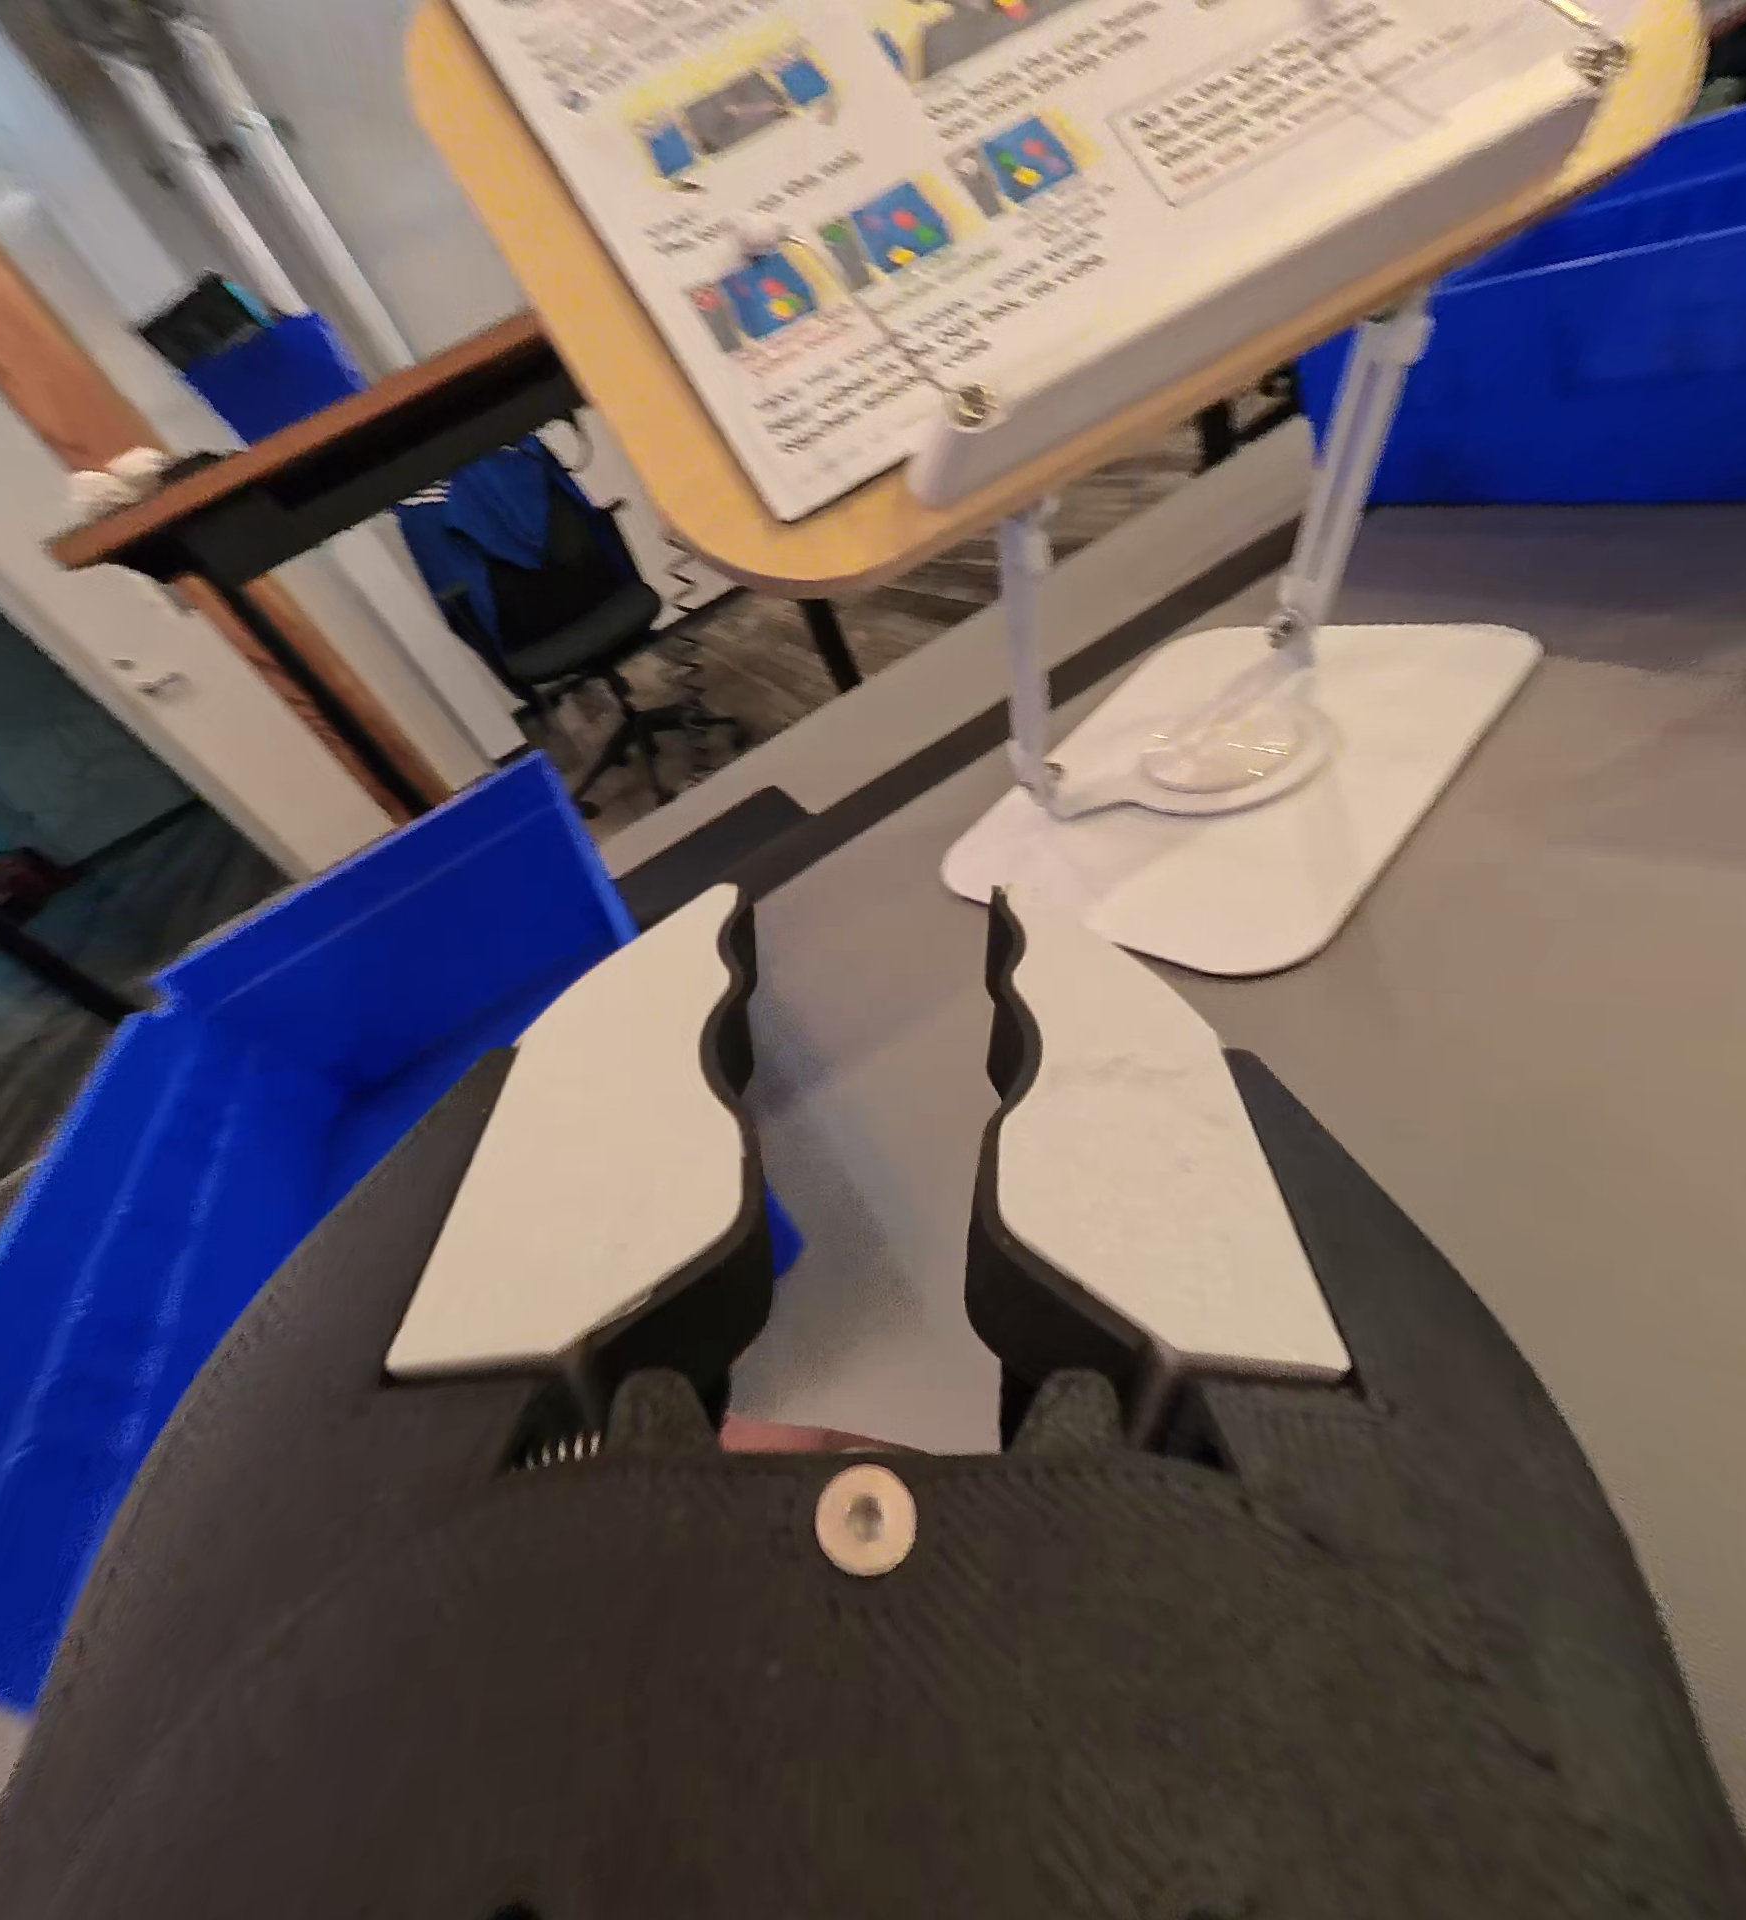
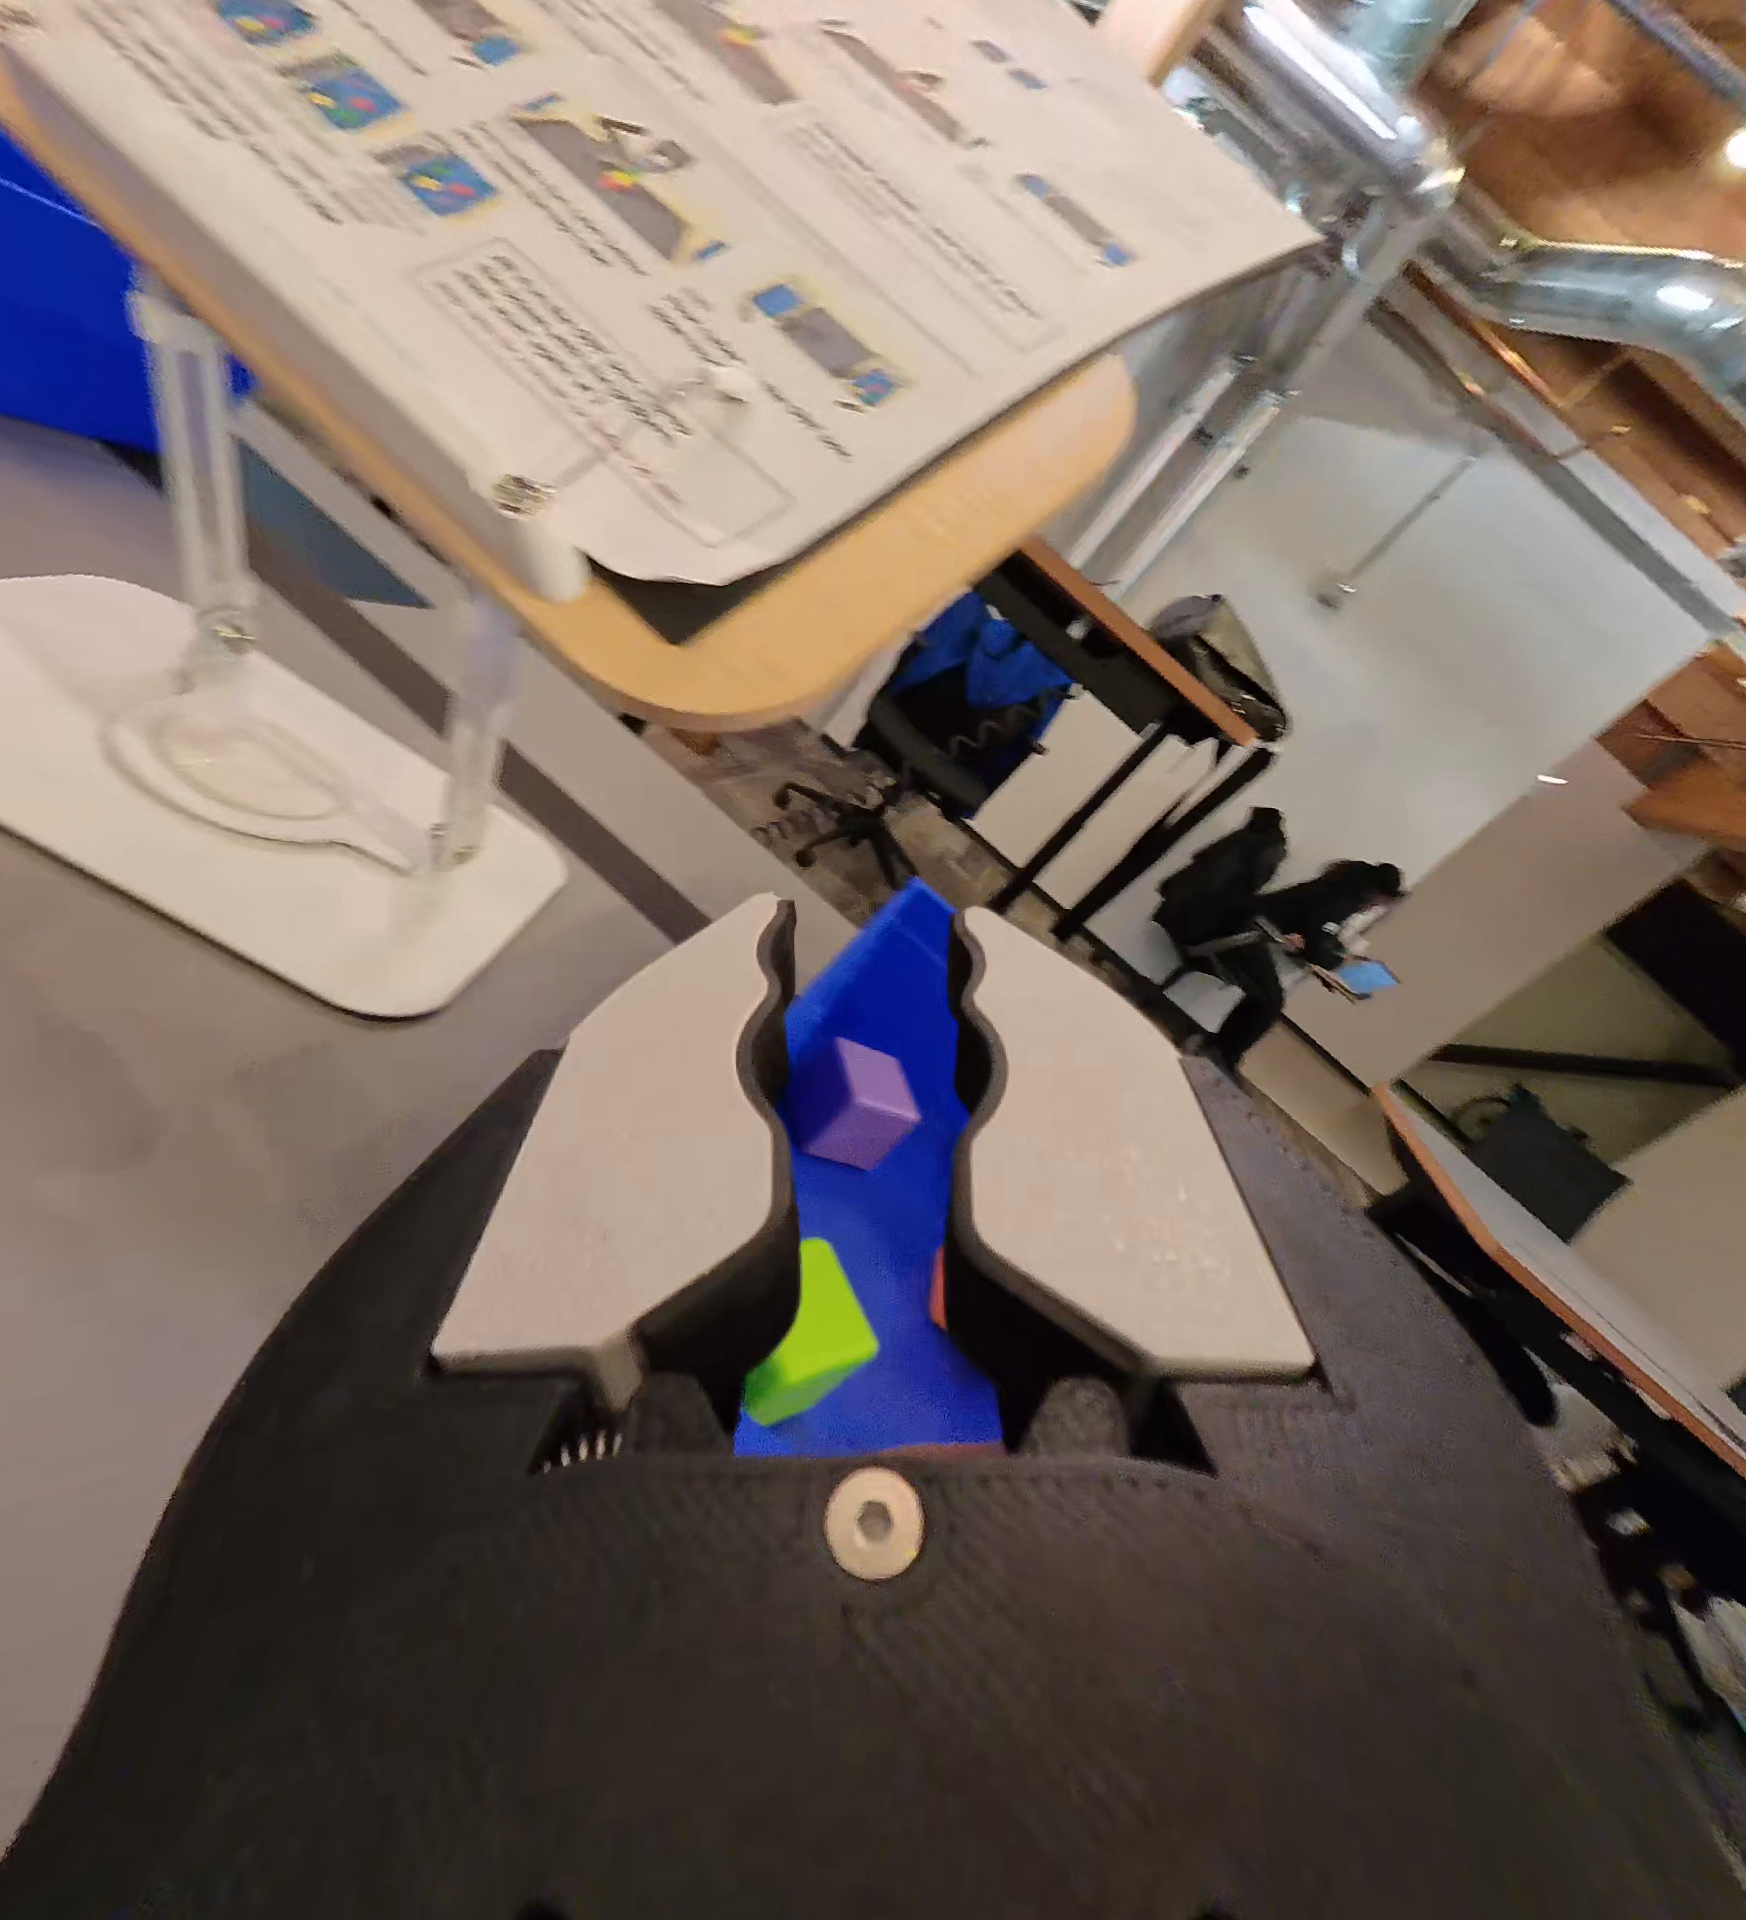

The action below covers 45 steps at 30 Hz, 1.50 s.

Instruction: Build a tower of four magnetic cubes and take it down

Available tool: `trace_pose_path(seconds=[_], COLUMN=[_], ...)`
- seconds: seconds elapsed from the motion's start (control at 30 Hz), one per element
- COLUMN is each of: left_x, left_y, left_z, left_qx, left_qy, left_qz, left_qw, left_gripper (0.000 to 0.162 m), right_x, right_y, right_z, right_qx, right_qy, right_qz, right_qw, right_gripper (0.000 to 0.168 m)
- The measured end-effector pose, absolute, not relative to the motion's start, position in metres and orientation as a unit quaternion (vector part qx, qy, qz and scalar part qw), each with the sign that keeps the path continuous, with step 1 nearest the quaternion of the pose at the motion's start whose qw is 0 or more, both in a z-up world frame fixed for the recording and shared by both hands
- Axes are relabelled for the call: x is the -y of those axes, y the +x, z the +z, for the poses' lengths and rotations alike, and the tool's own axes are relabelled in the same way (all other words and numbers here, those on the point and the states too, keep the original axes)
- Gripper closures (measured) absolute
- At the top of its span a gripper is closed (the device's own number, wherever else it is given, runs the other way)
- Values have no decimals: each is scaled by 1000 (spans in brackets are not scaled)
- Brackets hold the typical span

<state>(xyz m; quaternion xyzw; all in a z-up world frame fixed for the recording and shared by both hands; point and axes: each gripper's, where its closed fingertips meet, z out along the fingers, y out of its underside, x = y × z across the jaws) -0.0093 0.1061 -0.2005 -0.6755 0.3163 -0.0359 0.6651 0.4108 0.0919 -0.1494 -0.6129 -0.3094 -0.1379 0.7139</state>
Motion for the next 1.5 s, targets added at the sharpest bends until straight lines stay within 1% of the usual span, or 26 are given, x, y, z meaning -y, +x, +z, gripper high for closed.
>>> trace_pose_path(seconds=[0.07, 0.2, 0.37, 0.5, 0.57, 0.6, 0.67, 0.77, 0.93, 0.97, 1.03, 1.13, 1.33, 1.43, 1.5], left_x=[-110, -120, -129, -138, -146, -149, -155, -160, -171, -173, -177, -184, -192, -194, -194], left_y=[-26, -63, -116, -154, -172, -178, -189, -205, -228, -233, -236, -245, -255, -257, -258], left_z=[-191, -189, -182, -188, -200, -204, -210, -209, -209, -210, -213, -218, -225, -225, -225], left_qx=[-287, -236, -159, -118, -101, -96, -80, -48, -25, -21, -25, -16, -16, -17, -19], left_qy=[-671, -680, -674, -678, -691, -693, -698, -692, -686, -688, -692, -701, -712, -712, -712], left_qz=[-15, 16, 57, 96, 112, 115, 112, 109, 144, 153, 157, 164, 178, 179, 181], left_qw=[684, 694, 719, 719, 707, 705, 703, 712, 712, 709, 704, 694, 679, 679, 678], left_gripper=[119, 116, 113, 109, 103, 105, 102, 93, 77, 77, 83, 77, 71, 74, 78], right_x=[-95, -101, -102, -102, -105, -106, -109, -115, -122, -124, -127, -130, -133, -134, -134], right_y=[434, 484, 542, 578, 592, 596, 600, 602, 602, 601, 600, 598, 598, 599, 600], right_z=[-141, -131, -127, -134, -139, -142, -149, -161, -174, -178, -185, -192, -200, -201, -202], right_qx=[284, 227, 164, 130, 114, 109, 105, 107, 113, 114, 119, 127, 130, 128, 126], right_qy=[-614, -630, -642, -651, -663, -668, -680, -697, -707, -711, -719, -726, -732, -733, -735], right_qz=[-162, -188, -213, -236, -236, -235, -227, -223, -223, -218, -216, -217, -218, -216, -215], right_qw=[718, 718, 718, 710, 701, 698, 689, 673, 662, 659, 650, 641, 632, 632, 631], right_gripper=[139, 132, 128, 124, 116, 114, 108, 104, 103, 104, 104, 105, 108, 108, 108])
